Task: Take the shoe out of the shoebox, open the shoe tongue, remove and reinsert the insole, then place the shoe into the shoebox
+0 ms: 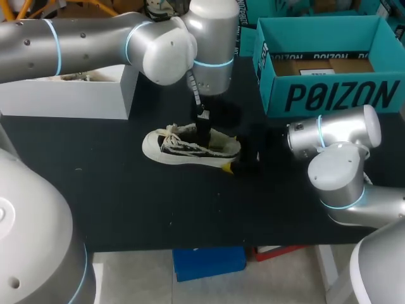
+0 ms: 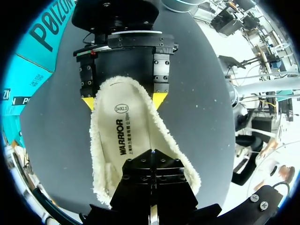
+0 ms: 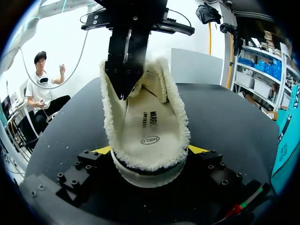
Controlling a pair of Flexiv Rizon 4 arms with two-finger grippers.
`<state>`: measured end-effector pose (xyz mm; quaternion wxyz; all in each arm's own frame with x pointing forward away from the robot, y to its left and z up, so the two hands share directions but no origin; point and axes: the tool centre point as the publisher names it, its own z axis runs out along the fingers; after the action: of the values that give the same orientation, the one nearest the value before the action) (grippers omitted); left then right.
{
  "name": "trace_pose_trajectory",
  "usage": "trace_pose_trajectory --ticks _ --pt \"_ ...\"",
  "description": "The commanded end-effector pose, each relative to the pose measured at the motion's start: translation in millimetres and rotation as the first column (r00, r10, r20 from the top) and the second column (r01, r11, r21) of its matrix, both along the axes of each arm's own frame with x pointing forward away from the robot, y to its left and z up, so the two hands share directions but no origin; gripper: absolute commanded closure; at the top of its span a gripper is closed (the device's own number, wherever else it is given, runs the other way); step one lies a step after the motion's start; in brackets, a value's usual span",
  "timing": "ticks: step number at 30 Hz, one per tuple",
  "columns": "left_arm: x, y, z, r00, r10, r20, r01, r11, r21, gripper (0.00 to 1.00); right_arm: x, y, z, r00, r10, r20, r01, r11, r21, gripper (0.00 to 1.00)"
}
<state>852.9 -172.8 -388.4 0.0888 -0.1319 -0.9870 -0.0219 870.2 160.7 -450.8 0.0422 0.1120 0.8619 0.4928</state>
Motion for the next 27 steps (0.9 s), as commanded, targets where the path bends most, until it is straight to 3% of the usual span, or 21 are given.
trace_pose_trajectory --ticks 1,18,27 --pt "0.8 -2 -8 1.000 0.002 -0.011 -0.002 1.000 0.022 1.00 0.9 3 -6 1.000 -0.003 -0.002 0.003 1.000 -0.004 1.00" --pt "2.5 1 -50 0.993 0.029 -0.116 -0.032 0.999 -0.021 1.00 0.9 3 -6 1.000 -0.003 -0.002 0.003 1.000 -0.004 1.00" --pt "-2.9 -2 -59 0.988 0.017 -0.153 -0.025 0.998 -0.052 1.00 0.9 3 -6 1.000 -0.003 -0.002 0.003 1.000 -0.004 1.00"
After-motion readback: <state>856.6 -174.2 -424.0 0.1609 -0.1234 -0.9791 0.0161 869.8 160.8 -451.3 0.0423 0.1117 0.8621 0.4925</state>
